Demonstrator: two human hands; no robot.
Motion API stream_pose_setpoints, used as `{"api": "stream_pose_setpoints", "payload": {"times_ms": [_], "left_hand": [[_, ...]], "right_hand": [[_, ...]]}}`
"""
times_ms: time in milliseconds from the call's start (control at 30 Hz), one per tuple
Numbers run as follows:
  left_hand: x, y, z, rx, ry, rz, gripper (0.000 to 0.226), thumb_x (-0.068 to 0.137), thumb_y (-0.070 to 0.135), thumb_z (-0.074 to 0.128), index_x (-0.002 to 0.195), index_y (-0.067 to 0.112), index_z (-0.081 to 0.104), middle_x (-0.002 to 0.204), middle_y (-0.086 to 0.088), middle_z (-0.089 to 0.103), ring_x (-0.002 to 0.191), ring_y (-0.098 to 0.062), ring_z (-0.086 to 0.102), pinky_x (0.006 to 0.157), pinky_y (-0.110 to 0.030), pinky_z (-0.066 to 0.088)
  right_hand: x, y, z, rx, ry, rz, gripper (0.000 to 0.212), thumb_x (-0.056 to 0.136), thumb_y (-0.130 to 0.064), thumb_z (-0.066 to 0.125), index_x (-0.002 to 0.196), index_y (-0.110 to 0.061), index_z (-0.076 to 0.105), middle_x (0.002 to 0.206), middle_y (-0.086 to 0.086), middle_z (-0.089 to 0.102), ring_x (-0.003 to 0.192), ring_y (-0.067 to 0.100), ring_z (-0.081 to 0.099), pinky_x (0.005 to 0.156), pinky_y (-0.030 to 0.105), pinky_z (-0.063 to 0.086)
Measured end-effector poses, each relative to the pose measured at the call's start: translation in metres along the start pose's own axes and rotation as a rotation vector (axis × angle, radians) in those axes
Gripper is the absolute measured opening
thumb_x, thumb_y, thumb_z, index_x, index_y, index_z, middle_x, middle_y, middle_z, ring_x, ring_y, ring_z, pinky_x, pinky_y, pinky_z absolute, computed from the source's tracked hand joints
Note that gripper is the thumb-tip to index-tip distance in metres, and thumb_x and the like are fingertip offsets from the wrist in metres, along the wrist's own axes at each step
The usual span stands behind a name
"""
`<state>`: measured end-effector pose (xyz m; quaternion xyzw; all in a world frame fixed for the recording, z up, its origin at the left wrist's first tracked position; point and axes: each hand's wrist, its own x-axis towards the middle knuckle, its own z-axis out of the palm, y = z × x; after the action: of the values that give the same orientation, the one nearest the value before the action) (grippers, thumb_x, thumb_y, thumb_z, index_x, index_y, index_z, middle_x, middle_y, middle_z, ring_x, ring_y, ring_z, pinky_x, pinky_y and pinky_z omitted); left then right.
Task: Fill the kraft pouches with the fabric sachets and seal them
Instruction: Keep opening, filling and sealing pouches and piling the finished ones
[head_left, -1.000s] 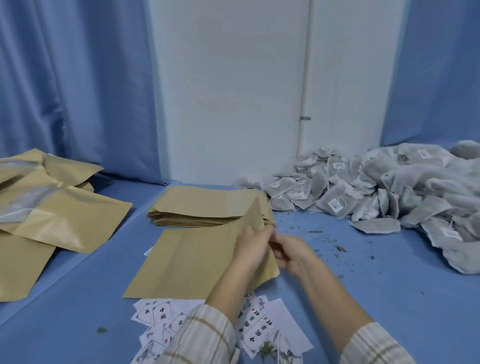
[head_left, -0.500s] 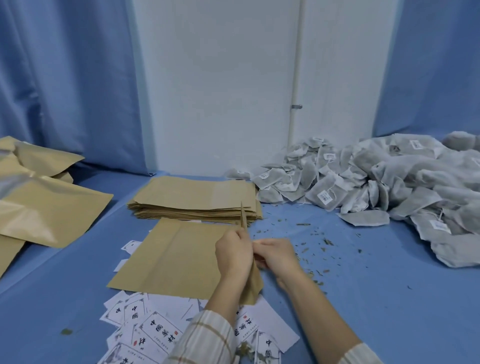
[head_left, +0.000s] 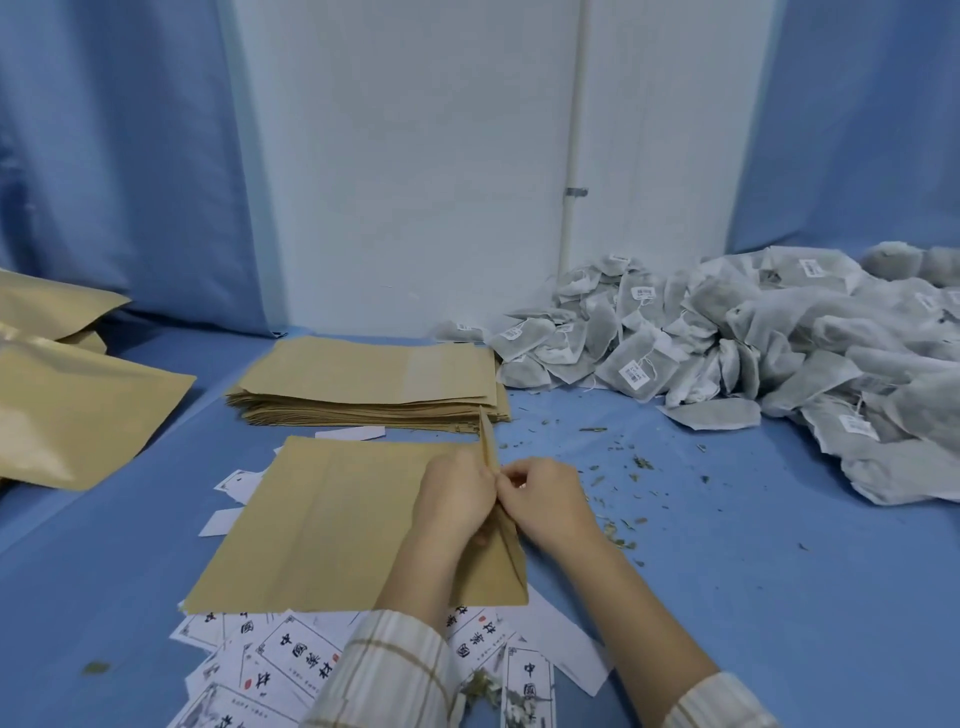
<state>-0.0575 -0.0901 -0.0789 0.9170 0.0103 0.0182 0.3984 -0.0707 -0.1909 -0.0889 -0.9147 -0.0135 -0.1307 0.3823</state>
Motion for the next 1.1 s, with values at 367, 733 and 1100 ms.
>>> {"api": "stream_pose_setpoints", "payload": {"times_ms": [367, 733, 1100], "left_hand": [[-0.012, 0.003, 0.029, -0.336, 0.19, 0.064, 0.029, 0.099, 0.015, 0.033, 0.069, 0.017, 0.033, 0.066, -0.012, 0.052, 0.028, -0.014, 0.047, 0.031, -0.019, 0.032], [-0.014, 0.003, 0.034, -0.093, 0.283, 0.15, 0.019, 0.098, 0.014, 0.037, 0.083, 0.005, 0.046, 0.086, -0.021, 0.06, 0.073, -0.033, 0.049, 0.057, -0.031, 0.024], [0.002, -0.004, 0.022, 0.045, 0.068, -0.105, 0.037, 0.097, 0.019, 0.028, 0.109, 0.001, 0.058, 0.107, -0.024, 0.064, 0.097, -0.038, 0.063, 0.077, -0.035, 0.051]], "right_hand": [[-0.001, 0.01, 0.004, 0.395, 0.216, 0.273, 0.04, 0.086, -0.019, 0.054, 0.05, -0.015, 0.039, 0.045, -0.003, 0.034, 0.047, 0.013, 0.032, 0.044, 0.02, 0.028], [0.0, 0.007, 0.01, 0.47, 0.247, 0.48, 0.034, 0.082, -0.01, 0.054, 0.048, -0.009, 0.055, 0.048, 0.002, 0.044, 0.046, 0.018, 0.039, 0.039, 0.023, 0.03], [-0.01, 0.015, 0.011, 0.223, 0.121, -0.028, 0.014, 0.085, -0.02, 0.065, 0.09, -0.014, 0.075, 0.085, 0.0, 0.073, 0.07, 0.0, 0.056, 0.061, -0.005, 0.035]]}}
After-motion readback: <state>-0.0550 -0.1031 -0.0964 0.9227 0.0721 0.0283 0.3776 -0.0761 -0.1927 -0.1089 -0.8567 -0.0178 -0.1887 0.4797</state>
